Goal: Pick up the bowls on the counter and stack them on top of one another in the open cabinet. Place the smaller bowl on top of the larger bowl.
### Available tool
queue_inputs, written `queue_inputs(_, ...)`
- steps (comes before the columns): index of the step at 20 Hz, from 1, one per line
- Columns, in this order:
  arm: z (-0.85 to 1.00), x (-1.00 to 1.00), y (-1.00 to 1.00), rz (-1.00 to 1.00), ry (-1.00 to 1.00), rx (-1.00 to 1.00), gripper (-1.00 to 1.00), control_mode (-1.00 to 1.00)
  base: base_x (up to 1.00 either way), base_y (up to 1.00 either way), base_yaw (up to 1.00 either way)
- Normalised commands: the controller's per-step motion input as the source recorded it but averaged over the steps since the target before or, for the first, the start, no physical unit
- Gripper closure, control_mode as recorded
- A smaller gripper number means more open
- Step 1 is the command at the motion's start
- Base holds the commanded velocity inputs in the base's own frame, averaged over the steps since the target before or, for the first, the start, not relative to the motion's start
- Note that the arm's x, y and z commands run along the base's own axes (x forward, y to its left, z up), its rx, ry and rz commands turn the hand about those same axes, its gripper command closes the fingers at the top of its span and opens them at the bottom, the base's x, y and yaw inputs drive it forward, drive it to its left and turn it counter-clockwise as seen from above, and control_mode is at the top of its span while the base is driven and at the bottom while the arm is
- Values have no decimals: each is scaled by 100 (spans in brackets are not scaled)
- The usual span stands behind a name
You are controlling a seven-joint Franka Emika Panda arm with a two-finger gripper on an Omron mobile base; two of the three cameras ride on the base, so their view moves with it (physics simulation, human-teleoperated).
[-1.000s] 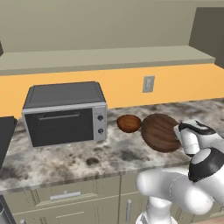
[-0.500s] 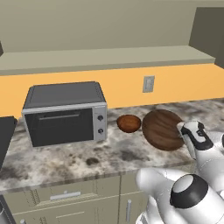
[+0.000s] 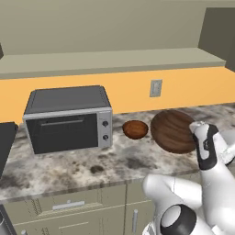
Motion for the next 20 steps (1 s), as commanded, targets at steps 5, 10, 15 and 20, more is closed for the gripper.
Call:
queue_inputs(5,45,-38,0,3,1,0,100,-100,0,0,0)
queue_inputs(10,37,-39,0,1,-3,-1,100,-100,0,0,0)
queue_inputs(15,40,-30,0,0,-1,-3,100,-100,0,0,0)
queue_inputs(20,44,-20,0,0,5,-5,100,-100,0,0,0)
